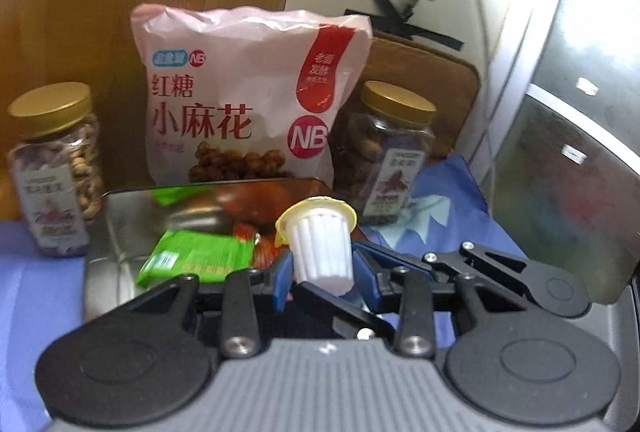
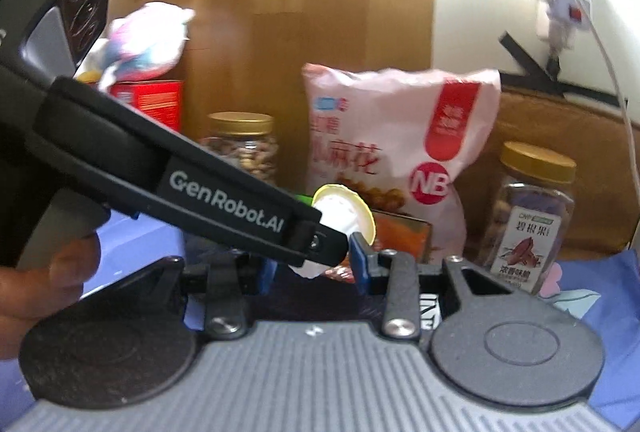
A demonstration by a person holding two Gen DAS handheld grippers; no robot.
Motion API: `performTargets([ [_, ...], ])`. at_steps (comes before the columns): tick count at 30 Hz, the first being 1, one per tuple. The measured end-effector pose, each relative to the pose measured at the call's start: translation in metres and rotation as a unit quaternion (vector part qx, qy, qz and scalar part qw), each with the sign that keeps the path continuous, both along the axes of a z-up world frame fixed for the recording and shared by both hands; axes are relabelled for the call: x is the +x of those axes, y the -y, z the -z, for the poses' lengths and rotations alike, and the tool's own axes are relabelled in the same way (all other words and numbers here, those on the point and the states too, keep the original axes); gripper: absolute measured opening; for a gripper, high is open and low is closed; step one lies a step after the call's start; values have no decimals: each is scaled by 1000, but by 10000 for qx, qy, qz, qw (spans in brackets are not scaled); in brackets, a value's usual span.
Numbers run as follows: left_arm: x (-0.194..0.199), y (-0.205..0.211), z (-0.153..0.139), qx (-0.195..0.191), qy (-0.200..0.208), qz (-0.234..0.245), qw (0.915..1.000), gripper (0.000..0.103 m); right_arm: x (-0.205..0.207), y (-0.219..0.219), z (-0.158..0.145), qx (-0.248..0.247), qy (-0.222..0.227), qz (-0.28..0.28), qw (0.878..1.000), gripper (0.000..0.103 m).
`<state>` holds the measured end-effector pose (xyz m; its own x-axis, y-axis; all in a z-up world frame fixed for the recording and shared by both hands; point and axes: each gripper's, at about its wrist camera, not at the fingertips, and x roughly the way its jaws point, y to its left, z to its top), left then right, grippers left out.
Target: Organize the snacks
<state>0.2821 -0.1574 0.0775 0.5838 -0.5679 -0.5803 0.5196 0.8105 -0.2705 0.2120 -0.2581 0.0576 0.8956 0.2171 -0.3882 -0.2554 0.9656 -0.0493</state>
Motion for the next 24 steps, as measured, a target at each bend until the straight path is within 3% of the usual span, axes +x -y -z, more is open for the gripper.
performTargets([
  [5, 22, 16, 19, 142, -133, -97, 9998, 34, 21, 10, 15, -34, -111, 155, 9998, 42],
  [12, 11, 20, 21, 308, -21, -94, 9995, 36, 16, 16, 19, 146, -109, 208, 9996, 44],
  [17, -27, 9, 8, 315, 108, -44, 9994, 36, -15, 13, 9, 491, -35, 162, 9987, 45],
  [24, -114, -16, 7, 624, 434, -159, 9970, 37, -89, -6, 11, 1007, -183, 3, 9947, 47],
])
